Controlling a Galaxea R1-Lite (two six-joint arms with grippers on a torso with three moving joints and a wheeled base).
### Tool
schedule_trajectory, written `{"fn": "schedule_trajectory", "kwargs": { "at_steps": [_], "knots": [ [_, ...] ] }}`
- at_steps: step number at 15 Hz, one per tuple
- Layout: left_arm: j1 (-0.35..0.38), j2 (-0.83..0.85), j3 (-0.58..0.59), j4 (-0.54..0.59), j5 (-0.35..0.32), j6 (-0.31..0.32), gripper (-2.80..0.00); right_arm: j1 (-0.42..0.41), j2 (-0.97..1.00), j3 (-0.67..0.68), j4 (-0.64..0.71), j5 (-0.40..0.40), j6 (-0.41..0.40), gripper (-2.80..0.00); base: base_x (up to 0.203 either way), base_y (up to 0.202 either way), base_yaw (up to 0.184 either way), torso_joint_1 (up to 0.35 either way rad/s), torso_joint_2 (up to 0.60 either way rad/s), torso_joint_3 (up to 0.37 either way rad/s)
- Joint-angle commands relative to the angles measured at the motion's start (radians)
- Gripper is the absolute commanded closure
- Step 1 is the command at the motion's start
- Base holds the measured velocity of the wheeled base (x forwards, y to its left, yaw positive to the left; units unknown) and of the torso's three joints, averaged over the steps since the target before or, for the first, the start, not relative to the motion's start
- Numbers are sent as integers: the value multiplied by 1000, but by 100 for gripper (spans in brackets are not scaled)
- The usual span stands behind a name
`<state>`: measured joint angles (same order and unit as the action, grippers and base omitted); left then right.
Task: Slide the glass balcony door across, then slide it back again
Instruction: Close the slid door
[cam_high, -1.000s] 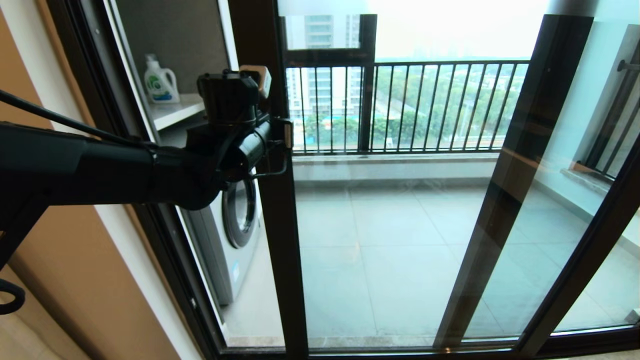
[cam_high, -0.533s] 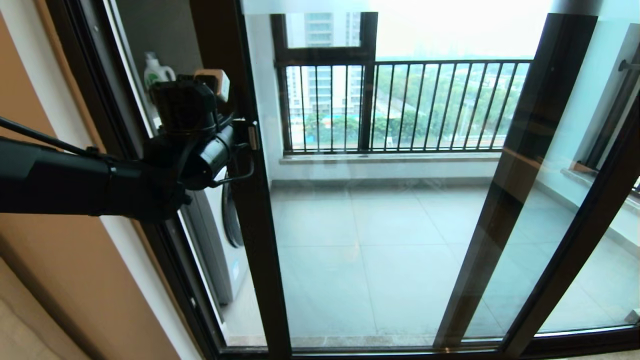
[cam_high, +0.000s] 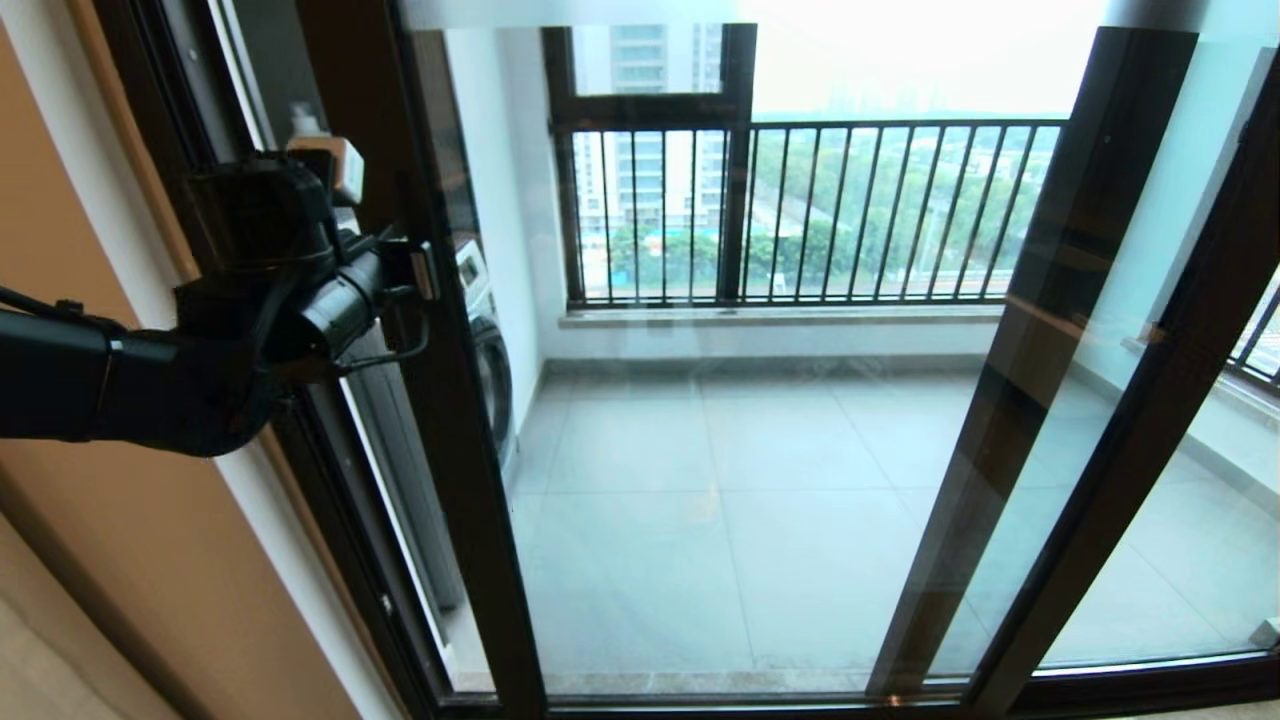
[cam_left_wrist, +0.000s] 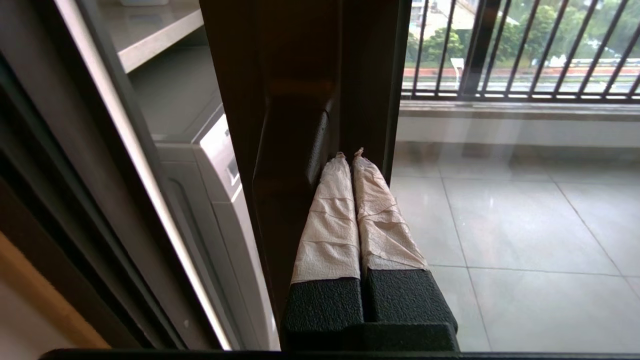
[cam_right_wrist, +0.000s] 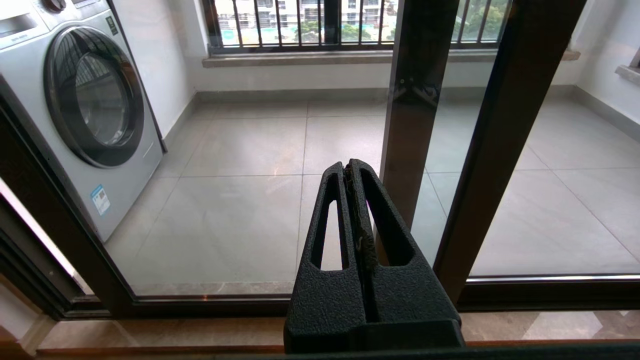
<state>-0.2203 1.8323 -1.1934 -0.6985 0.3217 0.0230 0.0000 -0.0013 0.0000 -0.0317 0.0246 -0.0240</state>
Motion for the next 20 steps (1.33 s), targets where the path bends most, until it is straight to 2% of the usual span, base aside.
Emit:
{"fn": "schedule_trajectory", "kwargs": {
  "at_steps": [1,9,12,20],
  "knots": [
    [38,-5,2,-6,-1,0,0,0,1,12,-1,0,-1,0,0,0,0,0,0,0],
    [197,-5,43,-6,-86,-2,0,0,1,12,-1,0,-1,0,0,0,0,0,0,0],
    [243,7,51,-43,-108,-1,0,0,1,12,-1,0,-1,0,0,0,0,0,0,0],
    [389,73,5,-56,-189,6,0,0,1,12,-1,1,-1,0,0,0,0,0,0,0]
  ]
}}
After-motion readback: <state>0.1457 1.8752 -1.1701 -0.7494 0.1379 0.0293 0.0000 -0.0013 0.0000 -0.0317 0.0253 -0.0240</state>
